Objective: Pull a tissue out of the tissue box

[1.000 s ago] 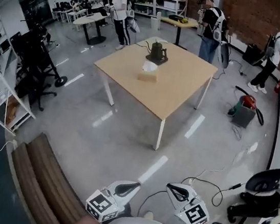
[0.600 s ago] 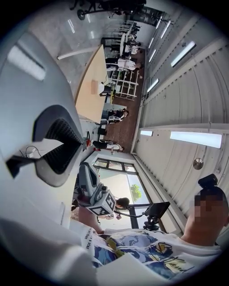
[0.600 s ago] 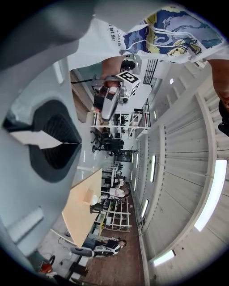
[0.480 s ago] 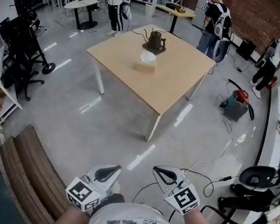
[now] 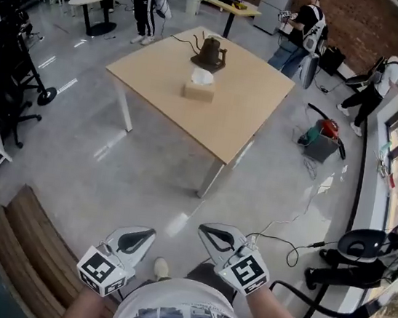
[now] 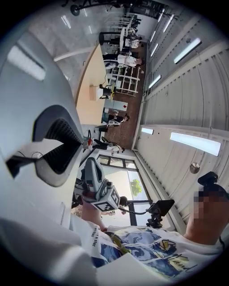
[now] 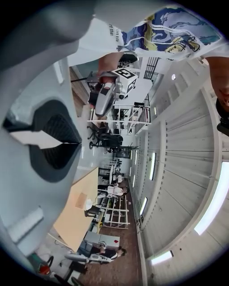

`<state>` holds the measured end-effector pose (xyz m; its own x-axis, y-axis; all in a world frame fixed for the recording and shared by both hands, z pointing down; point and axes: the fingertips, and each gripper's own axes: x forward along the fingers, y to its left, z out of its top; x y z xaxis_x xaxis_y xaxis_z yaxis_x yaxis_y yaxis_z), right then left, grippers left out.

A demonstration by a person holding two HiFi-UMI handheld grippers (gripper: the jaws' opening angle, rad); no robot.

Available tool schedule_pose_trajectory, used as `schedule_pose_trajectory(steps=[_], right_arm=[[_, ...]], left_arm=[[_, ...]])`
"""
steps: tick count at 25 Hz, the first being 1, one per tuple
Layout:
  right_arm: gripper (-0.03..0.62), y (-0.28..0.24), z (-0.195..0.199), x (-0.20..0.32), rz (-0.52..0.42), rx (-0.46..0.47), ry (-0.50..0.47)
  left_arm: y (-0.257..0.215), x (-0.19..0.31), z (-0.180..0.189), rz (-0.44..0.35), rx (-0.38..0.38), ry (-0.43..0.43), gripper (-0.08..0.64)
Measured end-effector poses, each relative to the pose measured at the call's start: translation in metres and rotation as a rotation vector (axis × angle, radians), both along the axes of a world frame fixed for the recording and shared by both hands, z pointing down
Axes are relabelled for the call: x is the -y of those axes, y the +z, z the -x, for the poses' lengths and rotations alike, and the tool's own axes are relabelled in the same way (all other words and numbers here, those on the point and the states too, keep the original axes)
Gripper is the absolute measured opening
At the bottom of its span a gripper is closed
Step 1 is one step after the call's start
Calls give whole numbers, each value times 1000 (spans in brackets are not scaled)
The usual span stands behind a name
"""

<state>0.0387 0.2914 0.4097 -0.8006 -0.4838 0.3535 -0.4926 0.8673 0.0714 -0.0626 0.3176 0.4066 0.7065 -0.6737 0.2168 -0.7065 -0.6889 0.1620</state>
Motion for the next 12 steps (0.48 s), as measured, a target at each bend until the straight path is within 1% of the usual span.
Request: schedule_pose_trajectory(steps=[3,5,10,12], right_arm=[[5,0,17,2,1,-7,-8],[5,5,19,4,3,-25,-19],[5,15,12,29,45,-6,20],[5,18,12,44,46,-1,21]], left_arm=[[-3,10,14,0,1,16,6],[-1,16,15,3,-11,22,6],[13,37,5,29,-51,37,6],[17,51,3,27,-46,44,6]])
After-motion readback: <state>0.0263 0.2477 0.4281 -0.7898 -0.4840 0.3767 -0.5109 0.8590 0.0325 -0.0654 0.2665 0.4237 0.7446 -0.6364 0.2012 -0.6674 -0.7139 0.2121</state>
